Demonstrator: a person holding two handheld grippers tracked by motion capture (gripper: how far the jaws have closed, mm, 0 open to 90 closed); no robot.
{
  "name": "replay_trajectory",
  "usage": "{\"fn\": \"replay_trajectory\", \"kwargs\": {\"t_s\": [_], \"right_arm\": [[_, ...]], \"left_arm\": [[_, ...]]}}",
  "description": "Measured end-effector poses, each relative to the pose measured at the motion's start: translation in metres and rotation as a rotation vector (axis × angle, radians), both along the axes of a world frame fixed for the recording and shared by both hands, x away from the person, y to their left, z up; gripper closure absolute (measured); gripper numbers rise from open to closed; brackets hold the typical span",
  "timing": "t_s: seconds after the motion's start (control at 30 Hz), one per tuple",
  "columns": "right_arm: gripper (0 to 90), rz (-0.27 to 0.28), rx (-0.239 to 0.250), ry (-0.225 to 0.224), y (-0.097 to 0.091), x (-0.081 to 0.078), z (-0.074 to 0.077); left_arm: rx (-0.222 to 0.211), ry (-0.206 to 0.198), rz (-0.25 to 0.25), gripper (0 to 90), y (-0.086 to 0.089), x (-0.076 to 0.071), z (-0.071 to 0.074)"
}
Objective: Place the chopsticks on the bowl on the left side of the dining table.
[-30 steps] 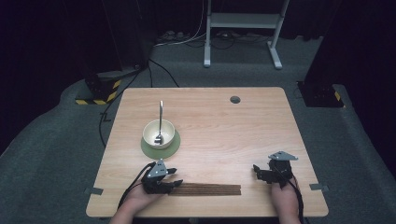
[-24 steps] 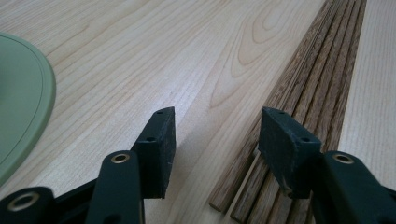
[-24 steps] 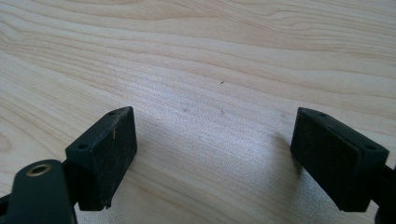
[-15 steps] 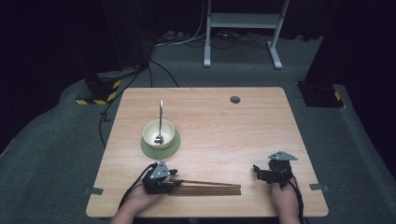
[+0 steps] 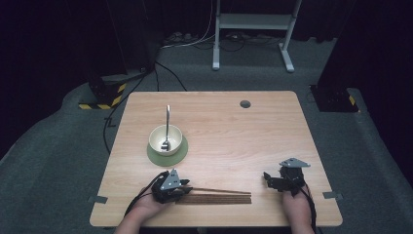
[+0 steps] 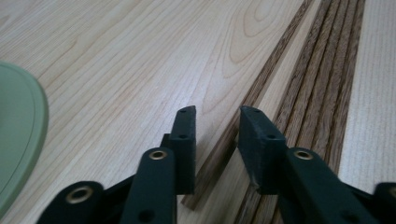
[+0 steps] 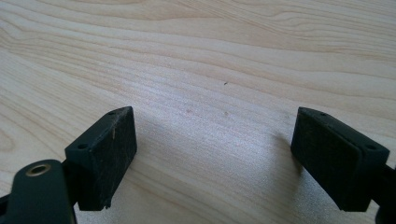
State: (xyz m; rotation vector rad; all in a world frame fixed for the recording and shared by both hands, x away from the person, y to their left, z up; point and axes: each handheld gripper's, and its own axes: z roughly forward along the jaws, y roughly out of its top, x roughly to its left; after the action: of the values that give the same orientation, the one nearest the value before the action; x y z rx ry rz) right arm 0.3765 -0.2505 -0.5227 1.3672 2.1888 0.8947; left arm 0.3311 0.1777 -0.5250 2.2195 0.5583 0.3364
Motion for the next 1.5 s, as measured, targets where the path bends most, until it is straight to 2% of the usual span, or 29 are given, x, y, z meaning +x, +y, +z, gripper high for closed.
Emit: {"fn": "replay_trajectory", "kwargs": {"t_s": [0.07, 0.1, 0.2, 0.27, 0.3, 0.4, 0.43, 0.53, 0.77, 0.83, 0.97, 1.0, 1.07, 1.13, 1.27, 1.37, 1.43, 1.5], "right_arm": [[13.4, -0.009, -0.002, 0.001, 0.0, 0.0, 0.0], [13.4, -0.009, -0.002, 0.001, 0.0, 0.0, 0.0], [14.4, -0.029, -0.009, -0.006, 0.003, -0.001, 0.0], [15.8, -0.021, -0.006, -0.006, 0.004, -0.004, 0.0], [15.8, 0.007, -0.008, -0.014, 0.004, -0.005, 0.0], [15.8, 0.065, -0.014, -0.018, 0.009, -0.007, 0.0], [15.5, 0.064, -0.008, -0.013, 0.008, -0.006, 0.0], [15.4, 0.058, -0.005, -0.007, 0.007, -0.006, 0.0], [15.4, 0.058, -0.005, -0.006, 0.007, -0.006, 0.0], [15.3, 0.058, -0.003, -0.005, 0.007, -0.006, 0.0], [14.8, 0.058, -0.002, -0.005, 0.007, -0.005, 0.0], [14.5, 0.066, -0.004, -0.006, 0.007, -0.004, 0.0], [13.9, 0.094, -0.004, -0.002, 0.004, -0.002, 0.0], [13.9, 0.096, -0.001, 0.002, 0.004, -0.002, 0.0], [13.1, 0.098, -0.002, 0.004, 0.003, -0.001, 0.0], [12.7, 0.098, -0.003, 0.003, 0.004, 0.001, 0.0], [11.4, 0.085, -0.007, 0.002, 0.004, 0.006, 0.0], [11.4, 0.081, -0.008, 0.0, 0.004, 0.007, -0.001]], "left_arm": [[-0.013, 0.036, -0.01, 71.0, 0.002, 0.004, 0.0], [-0.002, 0.043, -0.035, 71.0, 0.003, 0.007, 0.001], [0.005, 0.057, -0.05, 73.3, 0.006, 0.012, 0.003], [-0.008, 0.055, -0.049, 75.8, 0.009, 0.013, 0.001], [-0.02, 0.06, -0.044, 76.2, 0.01, 0.013, 0.0], [-0.023, 0.027, -0.038, 80.7, 0.011, 0.009, -0.001], [-0.007, 0.0, -0.033, 81.8, 0.009, 0.005, -0.001], [0.005, -0.014, -0.026, 82.4, 0.01, 0.003, -0.001], [0.001, -0.004, 0.008, 82.7, 0.016, -0.001, -0.001], [-0.003, 0.009, 0.036, 82.6, 0.026, -0.002, -0.001], [-0.007, 0.015, 0.056, 82.3, 0.038, -0.002, -0.001], [-0.016, 0.021, 0.072, 81.4, 0.041, -0.003, -0.001], [-0.023, 0.018, 0.081, 73.6, 0.04, -0.004, -0.002], [-0.007, 0.001, 0.083, 71.6, 0.039, -0.004, -0.001], [-0.025, 0.021, 0.137, 60.6, 0.038, -0.003, -0.002], [-0.02, 0.026, 0.154, 57.9, 0.039, -0.001, -0.002], [-0.034, 0.042, 0.181, 53.6, 0.038, -0.001, -0.002], [-0.039, 0.049, 0.185, 53.2, 0.039, 0.001, -0.002]]}}
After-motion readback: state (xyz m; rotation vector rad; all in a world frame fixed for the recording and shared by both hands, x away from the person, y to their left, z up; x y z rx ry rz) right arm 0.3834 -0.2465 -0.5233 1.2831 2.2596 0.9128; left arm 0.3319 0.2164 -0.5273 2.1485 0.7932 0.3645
